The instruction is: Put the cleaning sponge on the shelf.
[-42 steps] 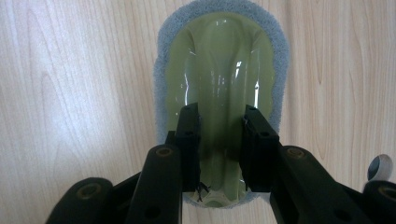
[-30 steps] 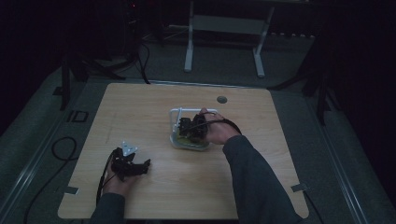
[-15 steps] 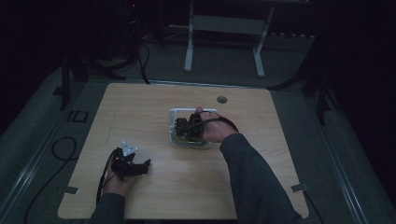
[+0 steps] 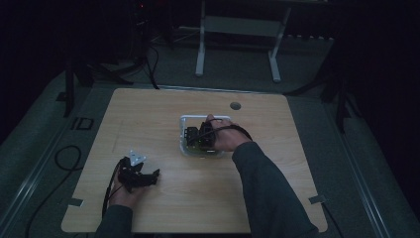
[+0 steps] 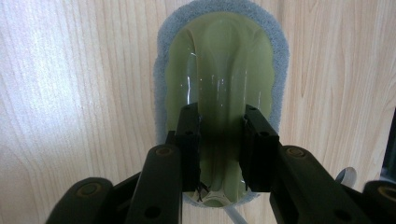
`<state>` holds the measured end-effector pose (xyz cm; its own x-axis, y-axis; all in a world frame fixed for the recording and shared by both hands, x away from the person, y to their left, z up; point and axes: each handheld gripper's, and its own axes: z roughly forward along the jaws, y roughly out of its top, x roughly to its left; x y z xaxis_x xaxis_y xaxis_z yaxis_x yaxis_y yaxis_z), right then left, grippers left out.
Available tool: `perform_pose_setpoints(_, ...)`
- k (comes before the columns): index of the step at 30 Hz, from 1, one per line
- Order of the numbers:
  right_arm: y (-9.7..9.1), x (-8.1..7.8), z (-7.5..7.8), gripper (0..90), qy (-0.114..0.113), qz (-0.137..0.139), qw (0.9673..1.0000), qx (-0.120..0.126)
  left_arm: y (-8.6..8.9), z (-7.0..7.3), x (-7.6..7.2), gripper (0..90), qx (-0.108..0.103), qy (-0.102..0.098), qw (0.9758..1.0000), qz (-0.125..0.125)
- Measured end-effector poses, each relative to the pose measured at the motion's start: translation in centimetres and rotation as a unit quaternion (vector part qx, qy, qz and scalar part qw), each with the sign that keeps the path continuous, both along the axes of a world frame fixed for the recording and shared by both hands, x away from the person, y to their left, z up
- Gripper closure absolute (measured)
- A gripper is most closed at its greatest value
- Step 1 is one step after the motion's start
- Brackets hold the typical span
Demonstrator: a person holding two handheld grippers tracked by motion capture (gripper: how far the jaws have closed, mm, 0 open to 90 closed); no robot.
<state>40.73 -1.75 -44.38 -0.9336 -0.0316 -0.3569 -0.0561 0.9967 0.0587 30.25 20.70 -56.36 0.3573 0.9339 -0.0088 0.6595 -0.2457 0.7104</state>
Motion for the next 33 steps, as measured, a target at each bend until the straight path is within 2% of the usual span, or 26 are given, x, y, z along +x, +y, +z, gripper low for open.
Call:
perform_pose_setpoints(11,0.2,0.0,-1.1,71.7,-0.017,0.004,0.9996,-0.024,0.0,0.0,0.0,13.2,0.000,0.000,1.0000,0.000)
perform_pose_setpoints(20,0.2,0.0,-1.8,71.6,-0.022,0.007,0.9994,-0.024,0.0,0.0,0.0,13.2,0.000,0.000,1.0000,0.000)
perform_pose_setpoints(23,0.4,-0.1,-2.0,71.5,-0.032,0.014,0.9989,-0.033,0.0,0.0,0.0,13.2,0.000,0.000,1.0000,0.000)
perform_pose_setpoints(33,0.4,0.0,-2.3,71.3,-0.050,0.011,0.9982,-0.031,0.0,0.0,0.0,13.2,0.000,0.000,1.0000,0.000)
